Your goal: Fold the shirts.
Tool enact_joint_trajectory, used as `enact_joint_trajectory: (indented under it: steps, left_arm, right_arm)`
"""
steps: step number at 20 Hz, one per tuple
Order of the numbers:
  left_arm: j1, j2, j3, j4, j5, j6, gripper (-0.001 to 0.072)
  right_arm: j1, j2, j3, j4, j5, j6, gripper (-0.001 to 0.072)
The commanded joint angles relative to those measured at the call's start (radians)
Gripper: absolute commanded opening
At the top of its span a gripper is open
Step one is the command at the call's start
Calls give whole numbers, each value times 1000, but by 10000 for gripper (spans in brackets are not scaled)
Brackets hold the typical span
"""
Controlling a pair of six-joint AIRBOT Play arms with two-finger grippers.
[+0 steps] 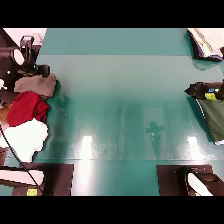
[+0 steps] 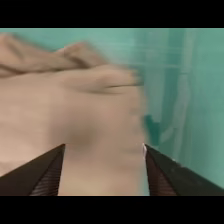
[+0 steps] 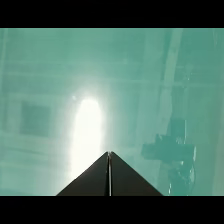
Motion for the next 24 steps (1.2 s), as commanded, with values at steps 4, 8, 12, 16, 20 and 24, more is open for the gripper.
enact_joint_trajectory:
  steps: [4,8,12,16,20,24]
  left_arm:
    - [45,-82,-66,-12,69,-16,486]
    - [45,-79,33,-43,0,-13,24]
    - [13,-26,293,-222,-142,163,24]
    - [-107,121,509,-680,-207,506,24]
    - [-298,238,558,-940,-316,630,24]
    - [-478,246,492,-895,-382,687,25]
  right_arm:
    - [0,0,0,8,-32,27,16]
    - [0,1,0,8,-34,27,16]
    - [0,0,68,5,-56,26,17]
    - [0,0,237,4,-193,25,17]
    - [0,0,371,-3,-245,22,17]
    - [0,0,423,-1,-237,22,16]
